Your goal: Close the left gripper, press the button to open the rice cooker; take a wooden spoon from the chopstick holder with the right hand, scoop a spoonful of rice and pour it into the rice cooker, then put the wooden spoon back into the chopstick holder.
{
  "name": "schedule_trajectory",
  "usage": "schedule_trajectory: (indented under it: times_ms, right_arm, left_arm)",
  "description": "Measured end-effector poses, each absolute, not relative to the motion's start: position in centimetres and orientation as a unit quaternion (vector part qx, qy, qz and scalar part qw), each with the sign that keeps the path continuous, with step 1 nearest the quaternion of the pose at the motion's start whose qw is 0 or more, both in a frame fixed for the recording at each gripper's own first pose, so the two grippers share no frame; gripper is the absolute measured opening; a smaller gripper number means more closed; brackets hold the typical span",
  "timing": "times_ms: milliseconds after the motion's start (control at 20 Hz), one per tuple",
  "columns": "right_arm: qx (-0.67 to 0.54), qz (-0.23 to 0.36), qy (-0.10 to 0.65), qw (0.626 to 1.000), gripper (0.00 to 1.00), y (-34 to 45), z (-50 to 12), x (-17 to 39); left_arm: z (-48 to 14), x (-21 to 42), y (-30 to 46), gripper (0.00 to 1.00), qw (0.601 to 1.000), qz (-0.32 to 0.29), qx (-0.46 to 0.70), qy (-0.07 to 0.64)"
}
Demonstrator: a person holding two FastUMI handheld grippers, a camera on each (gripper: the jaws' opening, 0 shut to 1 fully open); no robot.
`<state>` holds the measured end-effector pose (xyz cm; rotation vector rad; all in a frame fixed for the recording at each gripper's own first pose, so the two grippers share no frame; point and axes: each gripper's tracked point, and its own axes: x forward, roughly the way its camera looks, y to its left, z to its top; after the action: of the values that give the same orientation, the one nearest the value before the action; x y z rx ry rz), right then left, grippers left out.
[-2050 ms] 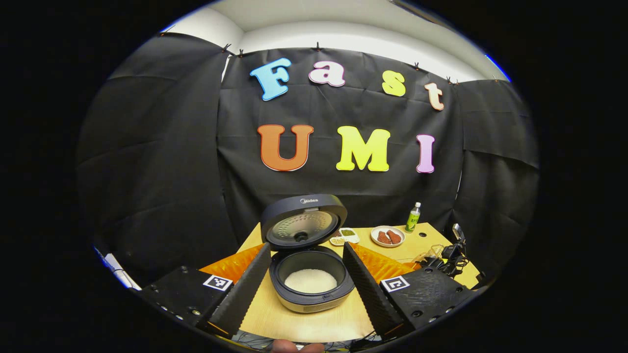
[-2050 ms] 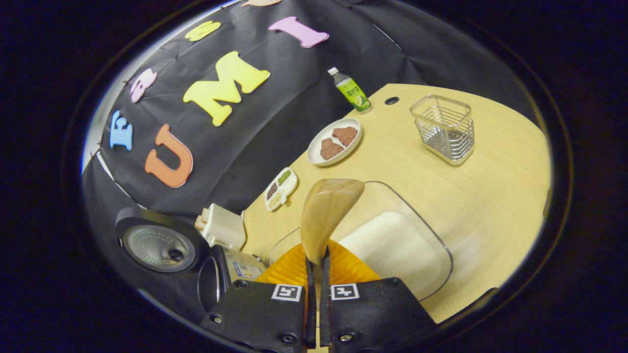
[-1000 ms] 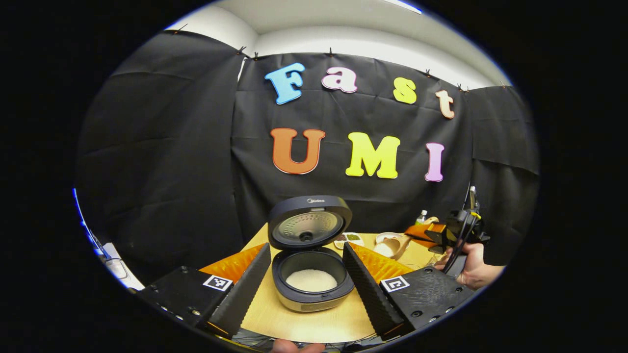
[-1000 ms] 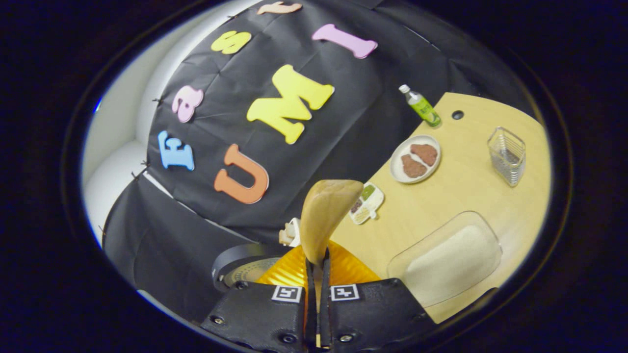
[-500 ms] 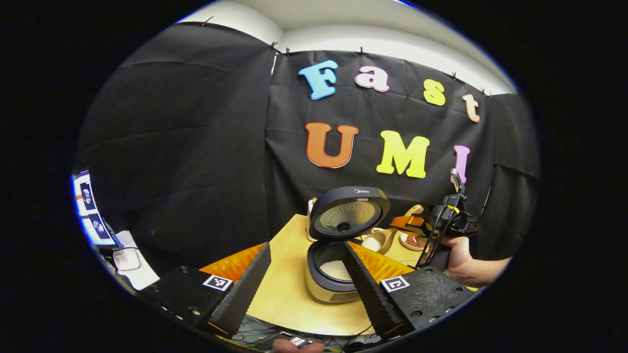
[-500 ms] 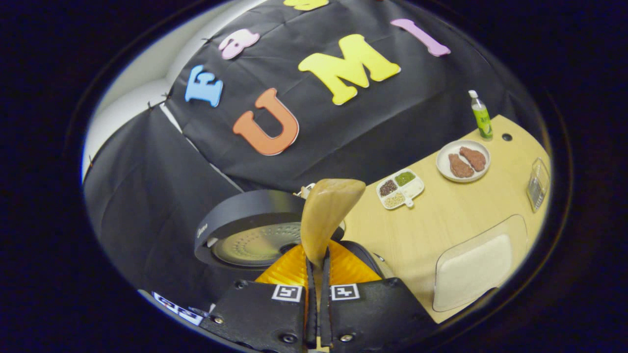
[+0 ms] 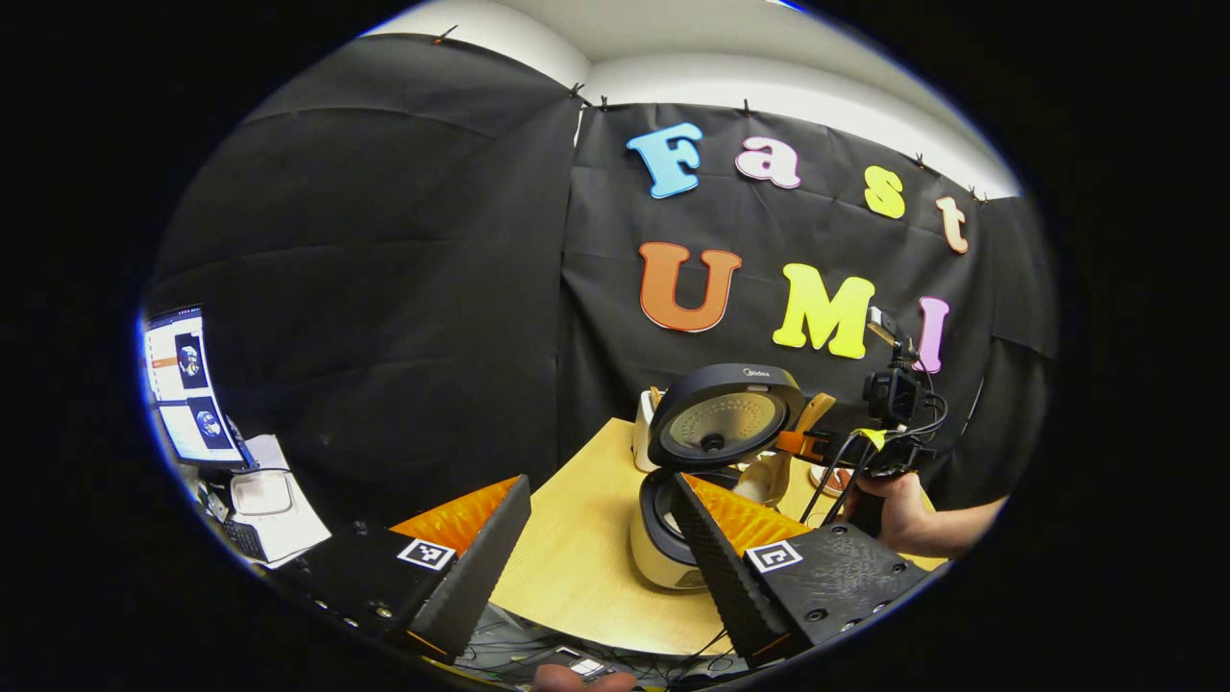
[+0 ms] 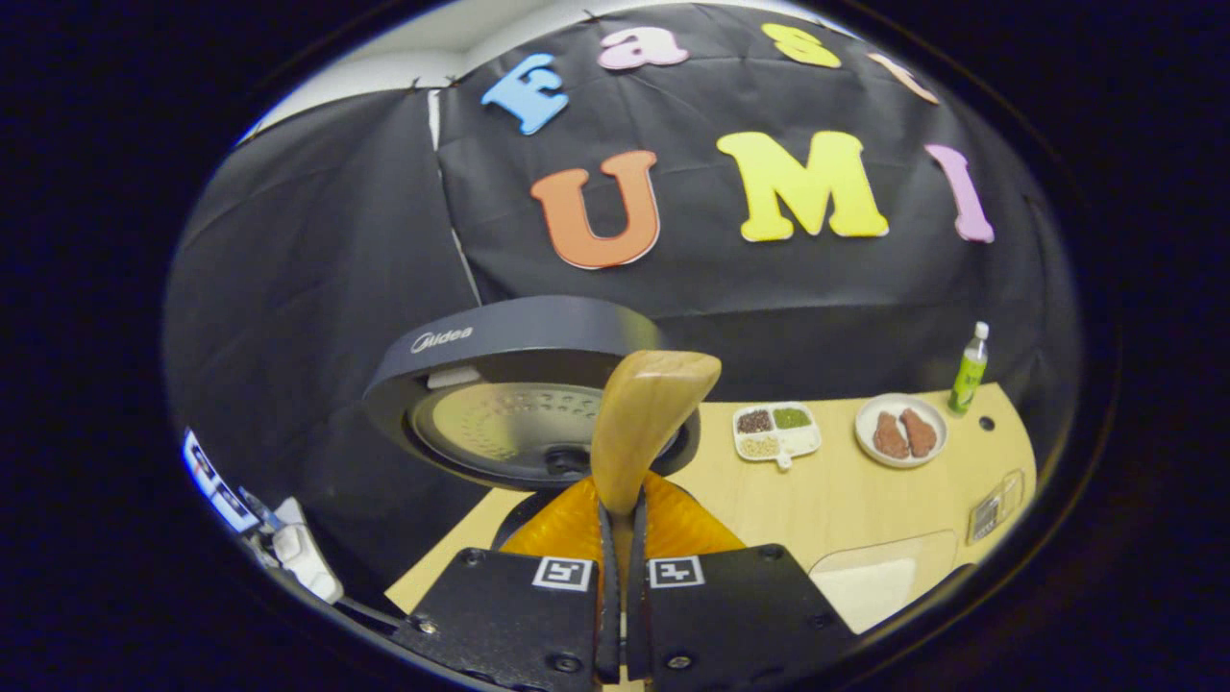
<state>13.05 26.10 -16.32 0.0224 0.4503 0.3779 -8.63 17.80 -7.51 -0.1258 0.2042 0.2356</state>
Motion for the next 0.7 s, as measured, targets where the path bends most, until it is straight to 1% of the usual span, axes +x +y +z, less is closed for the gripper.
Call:
schedule_trajectory:
  times_ms: [300, 450, 700]
  right_arm:
    - [-0.126, 0.219, 0.164, 0.953, 0.08, 28.2, -16.0, 11.9]
    - [-0.188, 0.225, 0.124, 0.948, 0.08, 28.9, -15.3, 11.4]
    - [-0.200, 0.227, 0.106, 0.947, 0.08, 28.8, -14.7, 10.7]
  left_arm:
    - [-7.8, -9.2, 18.1, 0.95, 0.985, 0.128, -0.065, 0.099]
    - [-7.7, -9.2, 18.3, 0.95, 0.985, 0.129, -0.067, 0.096]
    - [-7.0, -8.9, 19.0, 0.95, 0.985, 0.130, -0.074, 0.086]
